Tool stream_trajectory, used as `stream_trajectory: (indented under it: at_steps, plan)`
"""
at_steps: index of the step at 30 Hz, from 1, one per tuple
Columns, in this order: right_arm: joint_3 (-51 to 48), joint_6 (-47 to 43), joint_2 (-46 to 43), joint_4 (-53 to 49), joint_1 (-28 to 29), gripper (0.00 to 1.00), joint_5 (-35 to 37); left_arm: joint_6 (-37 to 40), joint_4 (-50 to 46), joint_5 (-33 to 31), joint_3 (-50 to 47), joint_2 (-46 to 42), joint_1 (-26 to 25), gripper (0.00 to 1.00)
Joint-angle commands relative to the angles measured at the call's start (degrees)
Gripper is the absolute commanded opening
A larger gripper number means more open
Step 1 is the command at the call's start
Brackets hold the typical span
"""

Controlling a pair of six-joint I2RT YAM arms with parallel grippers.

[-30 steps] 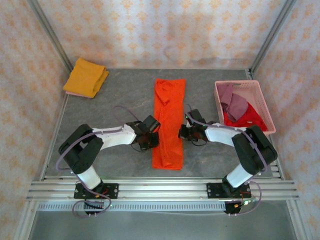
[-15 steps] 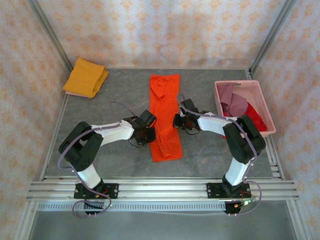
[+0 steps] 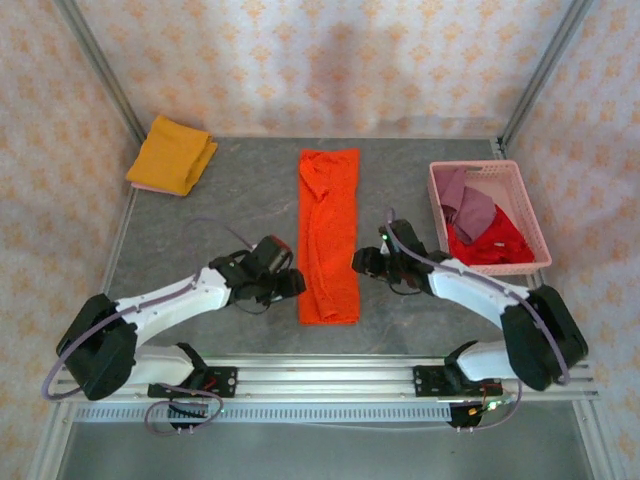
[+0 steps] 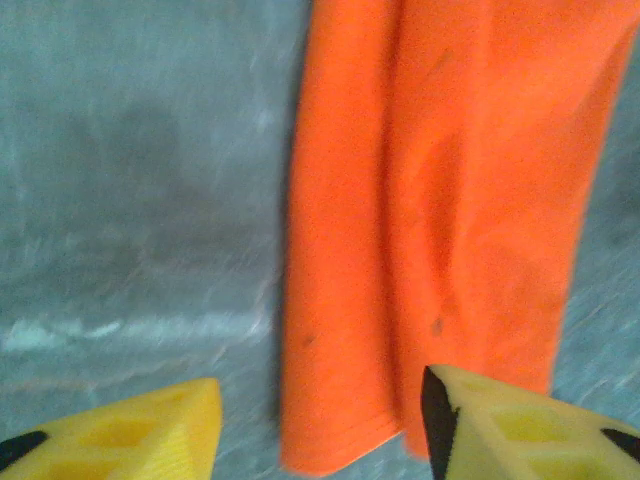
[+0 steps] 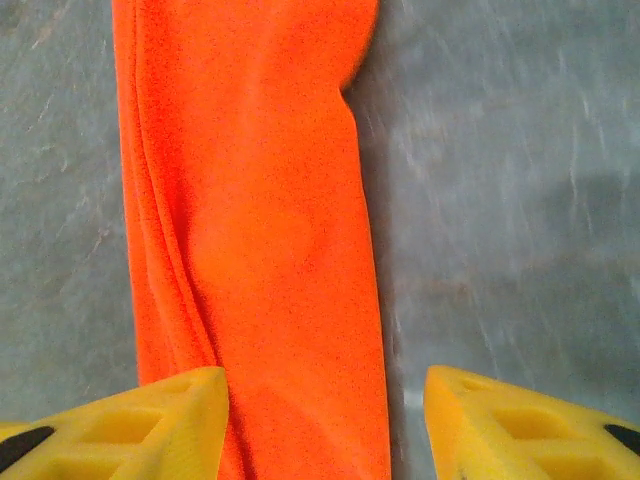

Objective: Fold and stack the t-shirts

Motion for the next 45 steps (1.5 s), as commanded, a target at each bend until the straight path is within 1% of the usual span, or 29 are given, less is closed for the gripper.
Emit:
stream_trajectory:
  at_steps: [1, 4, 7, 9, 13, 16, 19, 21, 24, 28, 30, 38, 41, 45]
  plan:
    - [-4.5, 6.4, -4.6, -1.6, 1.0, 0.54, -4.1, -5.2, -0.5, 0.3, -2.9, -2.8, -2.3, 0.64]
    - [-7.3, 9.3, -6.3, -0.9, 3.2, 0.54, -5.6, -5.1, 2.8, 1.6, -5.2, -3.0, -2.8, 0.66]
    - [-9.2, 12.1, -6.3, 0.7, 5.9, 0.54, -6.5, -5.8, 8.2, 3.5, -6.5, -1.6, -2.9, 0.66]
    - [-10.6, 14.1, -6.3, 2.8, 7.6, 0.53, -6.4, -6.1, 10.2, 4.1, -6.7, -0.4, -3.0, 0.66]
    - [-12.3, 17.0, -4.6, 7.1, 9.6, 0.51, -6.2, -6.8, 14.9, 5.9, -8.0, 1.4, -3.0, 0.61]
    - [-11.1, 17.5, -4.4, 7.6, 10.8, 0.49, -5.3, -7.6, 17.3, 7.2, -8.7, 3.0, -3.1, 0.58]
    - [-7.3, 15.2, -6.1, 1.4, 13.3, 0.49, 0.1, -7.1, 14.5, 5.0, -8.7, 2.0, -3.0, 0.57]
    - [-4.9, 13.9, -6.1, -2.0, 14.6, 0.5, 2.4, -6.5, 12.1, 3.3, -8.7, 0.8, -2.9, 0.57]
    - [-2.0, 13.1, -4.3, -3.3, 16.8, 0.54, 4.7, -5.3, 8.4, 1.3, -9.0, -1.3, -2.0, 0.57]
    - [1.5, 12.6, 0.5, -3.2, 19.7, 0.57, 6.7, -5.0, 7.0, 1.0, -10.4, -4.0, -0.9, 0.57]
    - [2.7, 12.8, 2.3, -3.5, 20.4, 0.58, 6.8, -4.9, 6.0, 0.8, -10.7, -5.0, -0.6, 0.58]
    - [4.3, 14.1, 10.8, 4.6, 20.8, 0.58, 2.0, -4.3, 2.2, -0.9, -11.3, -8.8, 0.2, 0.58]
    - [6.4, 14.5, 14.1, 7.8, 21.4, 0.56, -1.6, -4.6, -1.0, -2.5, -11.6, -11.4, 0.5, 0.58]
    - [11.0, 13.3, 17.2, 7.2, 23.7, 0.51, -2.5, -5.0, -4.8, -4.1, -12.9, -15.8, 2.0, 0.58]
